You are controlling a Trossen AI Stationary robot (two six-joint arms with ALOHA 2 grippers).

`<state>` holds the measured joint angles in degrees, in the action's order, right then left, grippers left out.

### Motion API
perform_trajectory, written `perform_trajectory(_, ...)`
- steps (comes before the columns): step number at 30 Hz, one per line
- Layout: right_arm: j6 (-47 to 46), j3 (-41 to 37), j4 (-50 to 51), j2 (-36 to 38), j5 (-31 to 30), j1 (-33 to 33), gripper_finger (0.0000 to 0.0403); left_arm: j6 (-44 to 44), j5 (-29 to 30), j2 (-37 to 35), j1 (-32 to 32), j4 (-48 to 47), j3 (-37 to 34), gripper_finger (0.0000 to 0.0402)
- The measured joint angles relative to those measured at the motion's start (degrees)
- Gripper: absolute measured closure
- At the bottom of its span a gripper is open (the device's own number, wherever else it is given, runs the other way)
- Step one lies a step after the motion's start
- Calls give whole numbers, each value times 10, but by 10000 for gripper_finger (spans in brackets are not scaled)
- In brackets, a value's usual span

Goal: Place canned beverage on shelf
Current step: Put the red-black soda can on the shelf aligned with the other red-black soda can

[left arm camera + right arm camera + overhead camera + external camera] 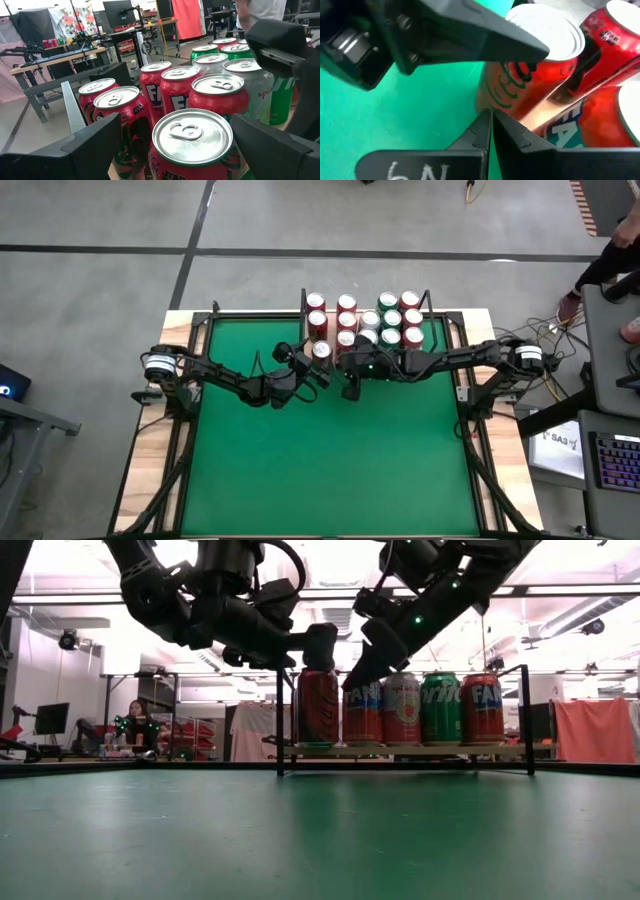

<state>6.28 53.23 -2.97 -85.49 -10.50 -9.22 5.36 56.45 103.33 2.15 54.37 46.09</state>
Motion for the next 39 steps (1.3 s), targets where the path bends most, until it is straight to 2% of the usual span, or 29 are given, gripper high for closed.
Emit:
perform_trajectory(14,26,2,-68,-54,0,1,394,-2,12,-1,8,6,3,38)
perform_trajectory(39,43,4,-111,-56,-1,-16,394,1,0,-1,12,8,2,38)
